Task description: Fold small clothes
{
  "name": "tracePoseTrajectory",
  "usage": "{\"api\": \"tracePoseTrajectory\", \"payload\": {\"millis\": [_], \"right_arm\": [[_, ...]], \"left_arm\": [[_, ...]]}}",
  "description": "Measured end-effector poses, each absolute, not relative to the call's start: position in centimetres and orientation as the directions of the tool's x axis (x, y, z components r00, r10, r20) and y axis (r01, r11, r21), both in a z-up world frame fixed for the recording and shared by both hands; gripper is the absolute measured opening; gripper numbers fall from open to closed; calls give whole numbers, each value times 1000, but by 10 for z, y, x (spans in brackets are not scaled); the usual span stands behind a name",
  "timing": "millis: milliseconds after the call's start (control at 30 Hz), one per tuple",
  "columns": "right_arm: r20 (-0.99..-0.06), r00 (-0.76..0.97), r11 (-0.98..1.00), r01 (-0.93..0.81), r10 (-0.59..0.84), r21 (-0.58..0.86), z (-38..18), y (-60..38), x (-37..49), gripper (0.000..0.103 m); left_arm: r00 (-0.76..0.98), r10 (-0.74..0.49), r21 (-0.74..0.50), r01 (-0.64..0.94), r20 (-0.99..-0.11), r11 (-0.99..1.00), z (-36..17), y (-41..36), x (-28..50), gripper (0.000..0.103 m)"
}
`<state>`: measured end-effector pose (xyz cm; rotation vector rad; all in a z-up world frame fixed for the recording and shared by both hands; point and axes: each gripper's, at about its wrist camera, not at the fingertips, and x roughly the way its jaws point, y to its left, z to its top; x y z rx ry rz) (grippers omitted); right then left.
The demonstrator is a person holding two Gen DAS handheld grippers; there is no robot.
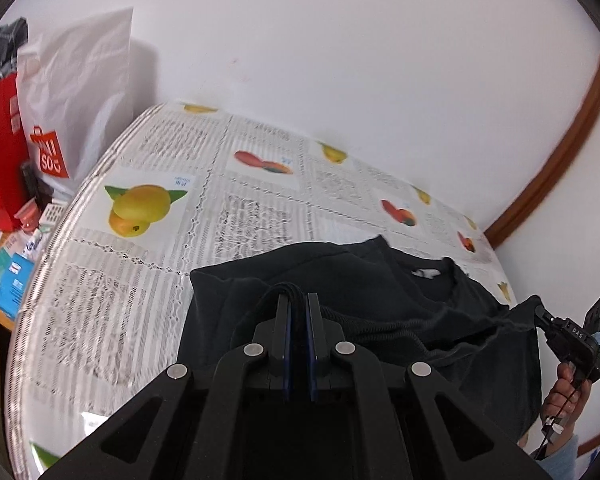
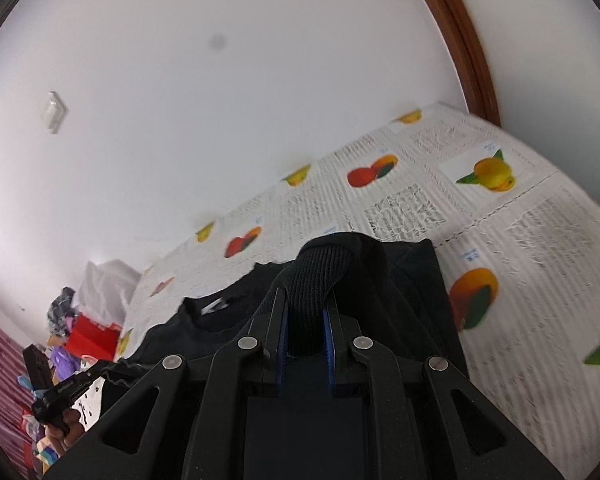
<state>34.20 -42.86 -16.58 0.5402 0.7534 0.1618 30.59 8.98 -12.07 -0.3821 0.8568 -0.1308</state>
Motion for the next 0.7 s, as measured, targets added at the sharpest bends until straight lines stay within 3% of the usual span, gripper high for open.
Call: {"api": "tracePoseTrajectory", "payload": {"millis": [33, 167, 233, 267, 300, 333, 533, 700], "right_arm": [[-615, 720, 855, 57, 323, 516, -169, -429, 348, 18], [-664, 697, 875, 111, 269, 471, -179, -428, 371, 37], [-671, 698, 894, 99, 251, 437, -177, -426, 377, 39], [-671, 705, 912, 86, 229, 401, -173, -422, 376, 42], [-671, 711, 928, 72, 208, 365, -171, -419, 375, 48], [-674, 715, 945, 58, 187, 323, -170, -415, 376, 52], [-705, 701, 984, 21, 110, 174, -182, -407, 382, 54], [-655, 740, 968, 21, 154, 251, -173, -417, 376, 54]], "left_arm": [[645, -264, -380, -45, -717, 924, -124, 90, 310, 7], [617, -276, -392, -57, -737, 918, -128, 92, 318, 13], [633, -261, -379, -56, -729, 924, -123, 94, 314, 24], [649, -233, -352, -57, -724, 934, -120, 94, 311, 35], [660, -216, -331, -53, -720, 942, -118, 94, 309, 46], [671, -208, -317, -43, -712, 947, -116, 94, 306, 49], [658, -202, -289, -25, -725, 957, -123, 96, 307, 51], [650, -160, -229, -22, -743, 973, -131, 87, 314, 51]]}}
